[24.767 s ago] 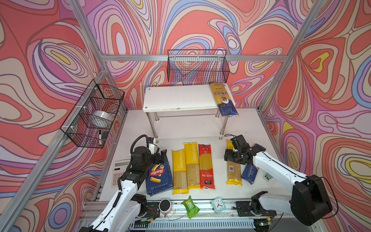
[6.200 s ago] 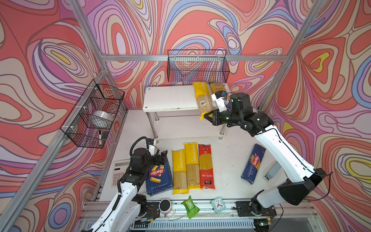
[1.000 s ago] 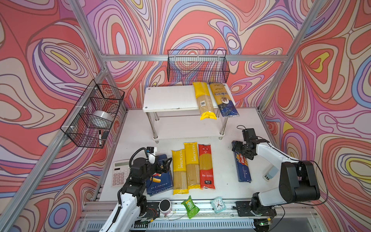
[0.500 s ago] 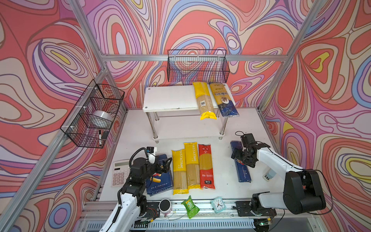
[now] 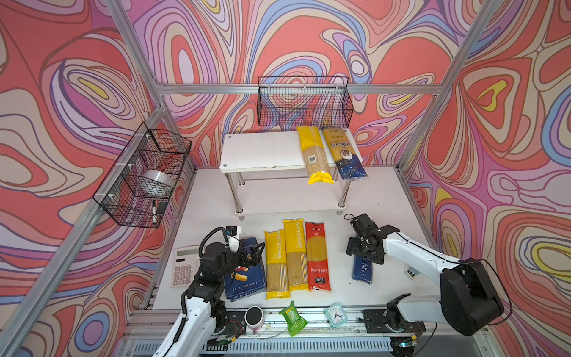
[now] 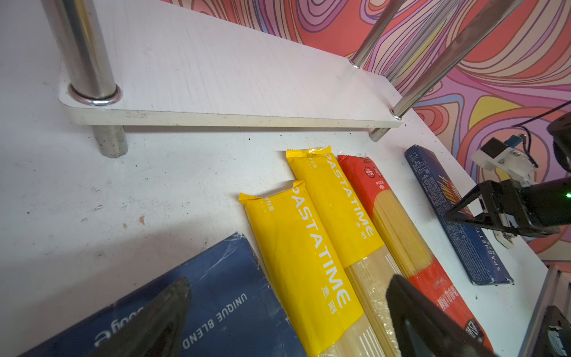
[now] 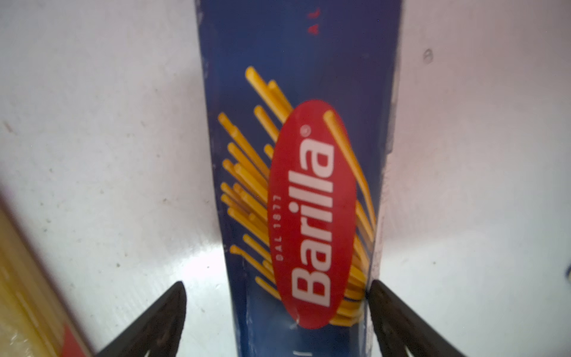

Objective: Place and organize the pasta boxes and bags onto the shelf
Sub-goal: 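Lower the open right gripper around the Barilla box's end nearest the robot, then close the right gripper on the Barilla box and tip it upright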

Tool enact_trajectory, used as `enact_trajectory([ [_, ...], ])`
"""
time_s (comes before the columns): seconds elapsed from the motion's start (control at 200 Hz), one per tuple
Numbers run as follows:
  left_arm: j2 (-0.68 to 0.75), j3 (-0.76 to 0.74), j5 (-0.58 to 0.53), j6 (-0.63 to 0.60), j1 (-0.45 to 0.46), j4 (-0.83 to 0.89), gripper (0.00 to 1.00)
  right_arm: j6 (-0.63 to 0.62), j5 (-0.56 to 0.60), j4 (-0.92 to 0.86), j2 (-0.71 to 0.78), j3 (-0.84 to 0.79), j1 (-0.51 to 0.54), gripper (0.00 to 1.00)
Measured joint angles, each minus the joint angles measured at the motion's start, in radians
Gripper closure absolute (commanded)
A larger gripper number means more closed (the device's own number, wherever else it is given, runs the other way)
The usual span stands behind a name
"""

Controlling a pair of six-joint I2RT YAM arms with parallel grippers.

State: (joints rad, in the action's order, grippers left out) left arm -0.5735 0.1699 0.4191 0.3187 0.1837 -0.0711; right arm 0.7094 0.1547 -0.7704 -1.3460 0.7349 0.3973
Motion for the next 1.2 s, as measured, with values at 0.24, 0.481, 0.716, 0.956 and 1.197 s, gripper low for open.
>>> enact_trajectory([
  [0.24, -0.006, 0.000, 0.005, -0.001, 0.000, 0.000, 0.00, 0.060, 0.054, -0.069, 0.073, 0.000, 0.003, 0.02],
  [0.481, -0.002, 0.000, 0.004, -0.001, 0.000, 0.000, 0.00, 0.080, 0.014, 0.056, 0.159, -0.093, 0.003, 0.02],
  [0.716, -0.002, 0.000, 0.005, -0.001, 0.000, 0.000, 0.00, 0.085, 0.005, 0.097, 0.093, -0.119, 0.003, 0.07],
  [0.956, -0.003, 0.000, 0.008, -0.001, 0.000, 0.000, 0.00, 0.086, 0.013, 0.111, 0.043, -0.119, 0.009, 0.10],
  [1.197, -0.007, 0.000, 0.008, -0.001, 0.000, 0.000, 0.00, 0.092, 0.020, 0.141, 0.017, -0.126, 0.023, 0.12],
])
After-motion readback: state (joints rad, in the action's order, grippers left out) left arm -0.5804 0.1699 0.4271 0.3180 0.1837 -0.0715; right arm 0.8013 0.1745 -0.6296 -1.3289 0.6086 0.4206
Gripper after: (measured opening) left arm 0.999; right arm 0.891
